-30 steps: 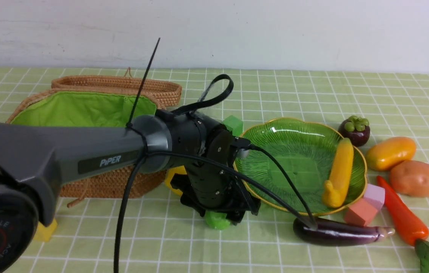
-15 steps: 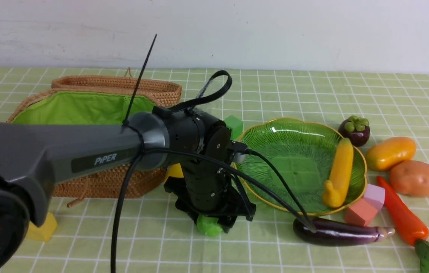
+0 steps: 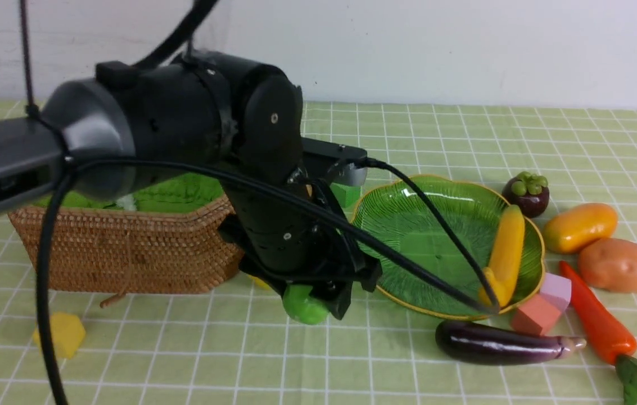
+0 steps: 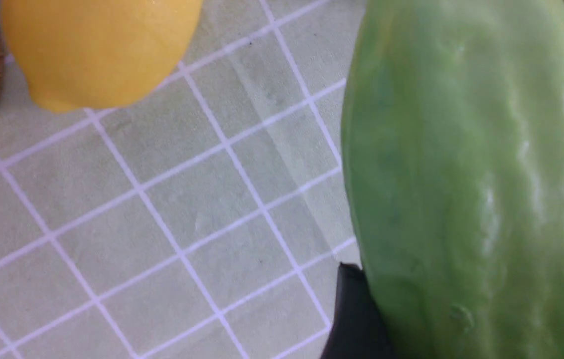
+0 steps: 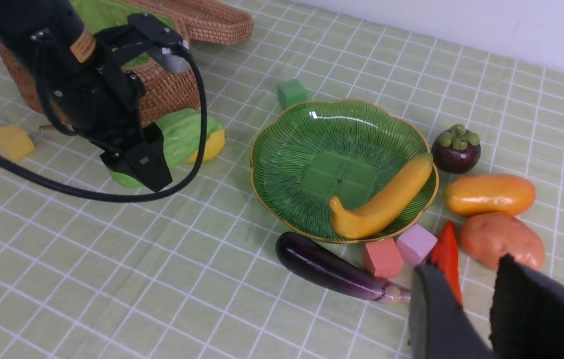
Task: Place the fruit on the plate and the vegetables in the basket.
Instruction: Take a chayote with your left arm and place it on the basket on the left.
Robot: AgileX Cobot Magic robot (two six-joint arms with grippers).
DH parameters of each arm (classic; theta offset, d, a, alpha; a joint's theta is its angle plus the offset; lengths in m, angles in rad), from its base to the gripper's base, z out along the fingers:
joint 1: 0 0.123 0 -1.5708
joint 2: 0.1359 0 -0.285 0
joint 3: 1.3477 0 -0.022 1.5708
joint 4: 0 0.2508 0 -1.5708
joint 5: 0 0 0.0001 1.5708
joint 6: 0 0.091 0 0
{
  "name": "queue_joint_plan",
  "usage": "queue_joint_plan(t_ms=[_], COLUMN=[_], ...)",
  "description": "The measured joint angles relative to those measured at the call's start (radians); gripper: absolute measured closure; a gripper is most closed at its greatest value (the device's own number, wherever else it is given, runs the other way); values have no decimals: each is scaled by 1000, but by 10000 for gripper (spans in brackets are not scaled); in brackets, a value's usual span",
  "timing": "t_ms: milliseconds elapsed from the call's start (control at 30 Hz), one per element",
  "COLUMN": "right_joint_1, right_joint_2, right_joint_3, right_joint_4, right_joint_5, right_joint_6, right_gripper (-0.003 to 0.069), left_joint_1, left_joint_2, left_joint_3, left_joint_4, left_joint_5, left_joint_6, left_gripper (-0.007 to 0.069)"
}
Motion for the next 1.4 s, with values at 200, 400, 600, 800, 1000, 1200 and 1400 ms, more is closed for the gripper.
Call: queue_joint_plan(t_ms=[200,400,600,800,1000,1200,1400], right_joint_1=[0,0,0,0,0,0,0], right_joint_2=[10,74,142,159,159,159,159], right_joint_3=[0,0,0,1,1,1,1], right_joint_4=[10,60,191,289,304,304,302], right_joint_5=[-38,-93,-154,-165,-165,-155,-154], right_joint_6=[0,-13,-106,-190,-202,-207,-207], right_gripper=[468,468,468,466,464,464,463], left_joint_1=[0,0,4,128,332,495,559], left_joint_2=[-123,-210,-212,-212,-212,-158,-72], left_joint_3=[3,3,3,3,3,3,4], left_joint_4=[9,146,253,240,114,23,85], left_joint_5=[5,-7,-8,-22,-114,-238,-247], left_joint_6=[114,242,277,414,764,1011,1052], left_gripper=[169,169,169,169,169,169,169])
